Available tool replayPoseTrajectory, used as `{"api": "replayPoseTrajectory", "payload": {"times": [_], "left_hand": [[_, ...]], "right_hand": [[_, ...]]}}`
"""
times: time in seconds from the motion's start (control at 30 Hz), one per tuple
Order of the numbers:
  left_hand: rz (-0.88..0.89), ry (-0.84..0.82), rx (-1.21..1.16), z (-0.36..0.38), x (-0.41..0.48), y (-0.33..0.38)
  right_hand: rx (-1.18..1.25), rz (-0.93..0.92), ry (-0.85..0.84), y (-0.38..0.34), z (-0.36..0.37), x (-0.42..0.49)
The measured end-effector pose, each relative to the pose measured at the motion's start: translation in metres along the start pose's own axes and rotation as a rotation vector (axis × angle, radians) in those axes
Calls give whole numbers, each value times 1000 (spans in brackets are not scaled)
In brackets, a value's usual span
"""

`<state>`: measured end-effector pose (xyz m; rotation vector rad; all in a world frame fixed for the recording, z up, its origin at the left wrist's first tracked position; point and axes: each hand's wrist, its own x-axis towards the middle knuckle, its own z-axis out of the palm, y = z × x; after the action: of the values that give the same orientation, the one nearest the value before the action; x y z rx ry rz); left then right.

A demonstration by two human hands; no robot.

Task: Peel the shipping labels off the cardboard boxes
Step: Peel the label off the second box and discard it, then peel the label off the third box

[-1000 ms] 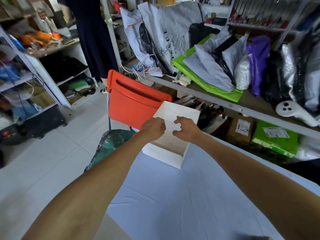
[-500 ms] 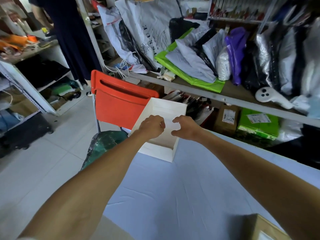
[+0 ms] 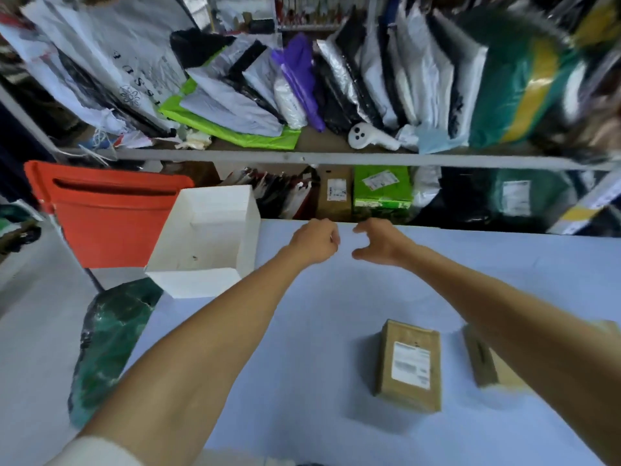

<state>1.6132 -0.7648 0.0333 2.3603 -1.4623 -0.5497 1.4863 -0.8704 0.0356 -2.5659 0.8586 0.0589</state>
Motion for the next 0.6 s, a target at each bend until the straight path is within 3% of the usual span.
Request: {"api": "replayPoseTrajectory", "payload": {"times": [0.33, 0.6], "left_hand": [[52, -87, 14, 70, 0, 143], [-83, -205, 50, 112, -15, 135]], "right_hand": [[-57, 70, -47, 130, -29, -94], [-52, 91, -120, 163, -14, -120]]}}
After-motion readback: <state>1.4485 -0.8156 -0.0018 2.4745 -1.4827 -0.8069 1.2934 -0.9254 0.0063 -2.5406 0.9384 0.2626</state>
